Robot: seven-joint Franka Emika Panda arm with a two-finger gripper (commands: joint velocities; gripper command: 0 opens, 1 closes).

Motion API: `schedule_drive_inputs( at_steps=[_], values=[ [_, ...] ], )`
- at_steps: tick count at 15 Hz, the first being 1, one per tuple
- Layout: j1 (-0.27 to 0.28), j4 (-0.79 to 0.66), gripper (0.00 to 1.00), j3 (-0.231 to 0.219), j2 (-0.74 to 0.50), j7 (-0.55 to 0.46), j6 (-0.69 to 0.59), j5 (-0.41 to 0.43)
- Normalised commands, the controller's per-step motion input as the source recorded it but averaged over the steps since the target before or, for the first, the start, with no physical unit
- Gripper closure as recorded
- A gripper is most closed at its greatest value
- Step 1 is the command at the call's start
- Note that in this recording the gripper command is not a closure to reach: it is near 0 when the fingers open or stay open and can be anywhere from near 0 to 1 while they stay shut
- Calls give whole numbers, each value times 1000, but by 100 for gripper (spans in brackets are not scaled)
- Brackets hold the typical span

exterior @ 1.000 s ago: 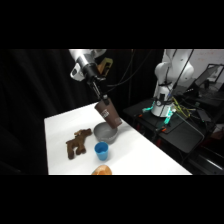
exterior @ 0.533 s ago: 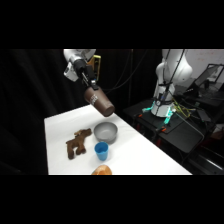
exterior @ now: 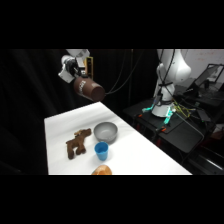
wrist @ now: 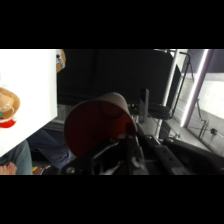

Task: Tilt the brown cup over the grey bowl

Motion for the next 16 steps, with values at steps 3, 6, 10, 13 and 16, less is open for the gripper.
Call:
schedule_drive_inputs(
  at_steps=[3,6,10,13,16],
  values=[
    [369,-249,11,-118,-518,99,499,-439],
    [467,-704,12,18,-685,58,789,-509],
    [374,-775,12,158,-580,140,887,-533],
    [221,-739,12,187,-432,233,831,-554],
    [119,-566,11,148,-259,406,620,-634]
  ],
)
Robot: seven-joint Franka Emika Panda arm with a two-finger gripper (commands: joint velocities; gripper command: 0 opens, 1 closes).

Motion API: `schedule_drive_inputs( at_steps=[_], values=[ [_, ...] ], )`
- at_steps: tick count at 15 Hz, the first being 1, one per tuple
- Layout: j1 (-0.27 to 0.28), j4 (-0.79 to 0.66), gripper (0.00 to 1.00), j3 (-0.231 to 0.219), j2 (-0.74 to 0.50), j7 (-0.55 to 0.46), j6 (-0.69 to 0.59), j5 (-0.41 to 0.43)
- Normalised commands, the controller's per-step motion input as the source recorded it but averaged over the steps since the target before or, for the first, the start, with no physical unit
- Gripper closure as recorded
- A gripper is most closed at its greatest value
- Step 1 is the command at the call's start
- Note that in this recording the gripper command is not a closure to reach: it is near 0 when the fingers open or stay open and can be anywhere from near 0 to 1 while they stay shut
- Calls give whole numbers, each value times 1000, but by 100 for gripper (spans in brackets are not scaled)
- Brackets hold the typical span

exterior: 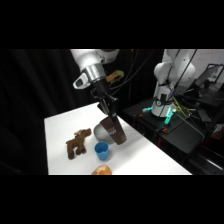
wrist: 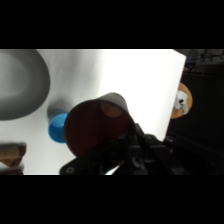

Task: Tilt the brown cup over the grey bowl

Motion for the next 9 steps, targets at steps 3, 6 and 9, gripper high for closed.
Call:
schedule_drive_inputs(
  at_steps=[3,6,9],
  values=[
    [86,-347,12,96,-167,571,458,-656],
    [80,-217,11,98,-105,525,289,-402],
    [76,-122,11,105,-64,401,213,-181]
  ],
)
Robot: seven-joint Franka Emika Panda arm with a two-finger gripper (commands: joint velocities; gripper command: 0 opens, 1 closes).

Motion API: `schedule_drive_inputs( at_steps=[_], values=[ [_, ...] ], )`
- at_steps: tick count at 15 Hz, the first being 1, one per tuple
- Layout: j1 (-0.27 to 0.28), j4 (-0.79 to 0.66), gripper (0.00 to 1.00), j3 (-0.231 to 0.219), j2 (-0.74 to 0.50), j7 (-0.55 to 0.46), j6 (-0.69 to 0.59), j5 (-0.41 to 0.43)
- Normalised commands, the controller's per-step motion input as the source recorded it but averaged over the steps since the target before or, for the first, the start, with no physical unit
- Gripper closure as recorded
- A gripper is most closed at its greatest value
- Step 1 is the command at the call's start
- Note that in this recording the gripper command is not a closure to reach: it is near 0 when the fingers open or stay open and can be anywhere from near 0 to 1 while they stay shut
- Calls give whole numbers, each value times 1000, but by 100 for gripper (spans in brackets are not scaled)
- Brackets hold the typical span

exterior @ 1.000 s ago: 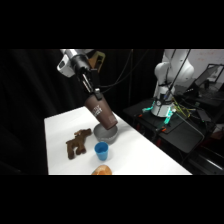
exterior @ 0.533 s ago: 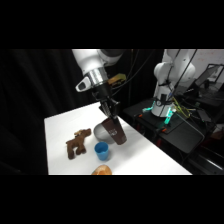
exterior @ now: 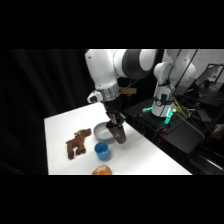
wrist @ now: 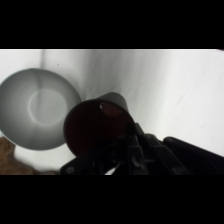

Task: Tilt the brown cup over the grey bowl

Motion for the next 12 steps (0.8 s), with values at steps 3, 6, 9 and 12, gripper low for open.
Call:
schedule_drive_inputs(
  at_steps=[3,6,9,12],
  values=[
    [94,-102,12,105,-23,384,365,-93],
    [115,-100,12,62,26,482,625,-178],
    [73,-150,12,-45,78,492,630,-305],
    [81,-128,12,-102,51,391,356,-288]
  ],
)
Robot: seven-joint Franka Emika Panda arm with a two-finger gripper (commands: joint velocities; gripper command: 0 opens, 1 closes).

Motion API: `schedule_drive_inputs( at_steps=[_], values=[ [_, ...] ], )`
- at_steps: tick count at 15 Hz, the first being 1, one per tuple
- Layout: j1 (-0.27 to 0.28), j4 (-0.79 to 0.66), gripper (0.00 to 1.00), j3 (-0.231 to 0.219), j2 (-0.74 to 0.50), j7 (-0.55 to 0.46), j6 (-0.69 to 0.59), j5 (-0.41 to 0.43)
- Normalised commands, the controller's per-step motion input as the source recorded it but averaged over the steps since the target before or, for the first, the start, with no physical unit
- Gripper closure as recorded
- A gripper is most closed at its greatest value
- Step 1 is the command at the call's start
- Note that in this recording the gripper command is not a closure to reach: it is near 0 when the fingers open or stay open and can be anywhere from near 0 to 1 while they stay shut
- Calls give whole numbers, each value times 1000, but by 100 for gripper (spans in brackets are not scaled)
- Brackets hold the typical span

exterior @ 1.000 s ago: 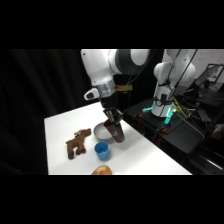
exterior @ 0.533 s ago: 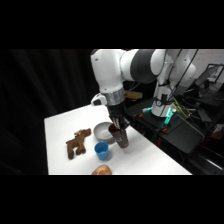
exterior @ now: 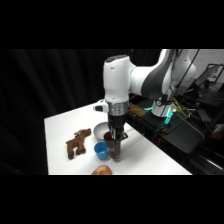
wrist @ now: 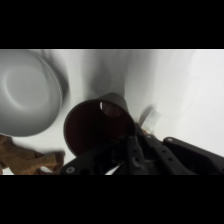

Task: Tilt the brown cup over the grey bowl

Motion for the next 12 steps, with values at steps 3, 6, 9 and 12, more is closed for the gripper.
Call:
schedule_drive_inputs(
  at_steps=[3,6,9,12],
  values=[
    [116,-68,11,-102,-3,307,151,-215],
    [100,-40,0,-78,-73,190,30,-119],
    [86,-54,0,-50,-168,72,-90,-106],
    [97,-73,0,-3,-302,5,-315,-121]
  ],
)
